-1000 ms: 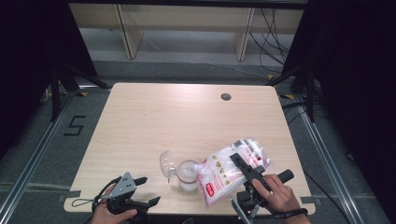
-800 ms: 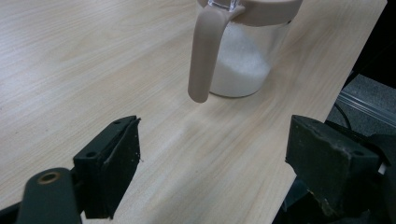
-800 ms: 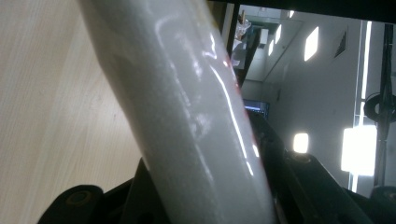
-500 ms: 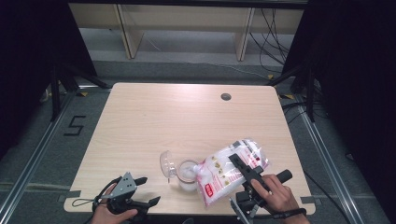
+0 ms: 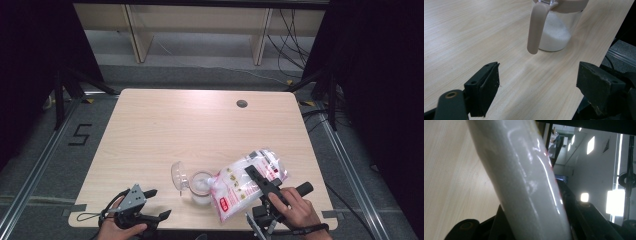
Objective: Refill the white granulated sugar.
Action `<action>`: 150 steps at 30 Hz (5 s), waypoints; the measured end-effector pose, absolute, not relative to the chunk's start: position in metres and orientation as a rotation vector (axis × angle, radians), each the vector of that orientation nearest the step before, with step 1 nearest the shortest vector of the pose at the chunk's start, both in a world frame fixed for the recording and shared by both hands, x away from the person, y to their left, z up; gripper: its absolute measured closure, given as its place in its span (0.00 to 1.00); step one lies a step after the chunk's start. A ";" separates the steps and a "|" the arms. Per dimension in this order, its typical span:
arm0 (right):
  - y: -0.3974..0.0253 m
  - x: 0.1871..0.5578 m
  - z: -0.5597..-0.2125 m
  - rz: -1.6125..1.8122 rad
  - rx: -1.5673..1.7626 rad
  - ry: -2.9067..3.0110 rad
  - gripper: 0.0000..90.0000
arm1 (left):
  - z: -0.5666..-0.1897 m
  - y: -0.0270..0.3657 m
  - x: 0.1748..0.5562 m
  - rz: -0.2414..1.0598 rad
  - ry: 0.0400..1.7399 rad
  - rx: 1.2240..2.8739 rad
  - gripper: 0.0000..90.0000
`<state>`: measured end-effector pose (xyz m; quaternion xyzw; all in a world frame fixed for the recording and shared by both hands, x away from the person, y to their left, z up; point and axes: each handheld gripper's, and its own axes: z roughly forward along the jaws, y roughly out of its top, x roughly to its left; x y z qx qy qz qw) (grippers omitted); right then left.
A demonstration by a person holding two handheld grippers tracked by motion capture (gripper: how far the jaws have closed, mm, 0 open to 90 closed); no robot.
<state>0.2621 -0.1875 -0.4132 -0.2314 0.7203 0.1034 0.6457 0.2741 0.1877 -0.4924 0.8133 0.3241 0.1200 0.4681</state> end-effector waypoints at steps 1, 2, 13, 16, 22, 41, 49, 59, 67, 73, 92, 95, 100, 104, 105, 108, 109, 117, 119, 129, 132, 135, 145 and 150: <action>-0.187 0.262 -0.413 0.222 -0.528 1.642 0.75 | -0.492 0.188 0.274 0.300 0.801 1.998 0.20; -0.186 0.261 -0.413 0.218 -0.528 1.643 0.75 | -0.492 0.188 0.274 0.303 0.795 1.989 0.20; -0.184 0.260 -0.414 0.213 -0.542 1.634 0.75 | -0.491 0.189 0.275 0.303 0.770 2.003 0.20; -0.184 0.260 -0.414 0.216 -0.536 1.633 0.76 | -0.491 0.190 0.274 0.305 0.770 2.005 0.20; -0.185 0.260 -0.412 0.203 -0.540 1.634 0.76 | -0.491 0.190 0.275 0.304 0.769 2.004 0.20; -0.184 0.260 -0.412 0.218 -0.541 1.633 0.77 | -0.490 0.189 0.274 0.309 0.777 1.995 0.20; -0.186 0.259 -0.414 0.225 -0.499 1.662 0.77 | -0.491 0.189 0.273 0.297 0.800 1.989 0.20; -0.185 0.259 -0.411 0.207 -0.539 1.628 0.78 | -0.491 0.189 0.273 0.297 0.802 1.988 0.20; -0.185 0.259 -0.411 0.207 -0.540 1.626 0.78 | -0.490 0.189 0.273 0.298 0.799 1.990 0.21; -0.186 0.260 -0.411 0.225 -0.539 1.633 0.78 | -0.491 0.189 0.273 0.296 0.798 1.984 0.21; -0.189 0.261 -0.411 0.225 -0.517 1.660 0.78 | -0.491 0.189 0.273 0.293 0.798 1.983 0.21; -0.190 0.263 -0.411 0.241 -0.515 1.661 0.78 | -0.490 0.190 0.274 0.298 0.789 1.988 0.21; -0.192 0.264 -0.412 0.248 -0.509 1.662 0.78 | -0.491 0.189 0.273 0.294 0.806 1.976 0.21; -0.193 0.263 -0.413 0.236 -0.484 1.671 0.78 | -0.491 0.189 0.273 0.294 0.805 1.974 0.21; -0.192 0.263 -0.412 0.232 -0.493 1.668 0.78 | -0.491 0.189 0.273 0.293 0.806 1.976 0.21; -0.192 0.262 -0.409 0.211 -0.520 1.646 0.78 | -0.491 0.189 0.273 0.290 0.805 1.976 0.21; -0.192 0.262 -0.409 0.211 -0.520 1.646 0.78 | -0.491 0.189 0.273 0.290 0.805 1.976 0.21; -0.190 0.261 -0.410 0.179 -0.543 1.648 0.78 | -0.490 0.190 0.274 0.300 0.786 1.986 0.21; -0.189 0.261 -0.411 0.181 -0.542 1.642 0.78 | -0.490 0.192 0.275 0.319 0.777 2.016 0.21; -0.190 0.261 -0.415 0.196 -0.501 1.677 0.78 | -0.491 0.191 0.275 0.305 0.776 1.998 0.21; -0.190 0.261 -0.415 0.197 -0.508 1.677 0.78 | -0.492 0.189 0.274 0.288 0.804 1.979 0.21; -0.188 0.262 -0.414 0.193 -0.548 1.655 0.78 | -0.492 0.190 0.274 0.290 0.804 1.982 0.21; -0.188 0.262 -0.416 0.192 -0.531 1.678 0.78 | -0.492 0.190 0.274 0.289 0.803 1.985 0.21; -0.186 0.263 -0.417 0.196 -0.552 1.673 0.79 | -0.492 0.189 0.274 0.290 0.795 1.989 0.21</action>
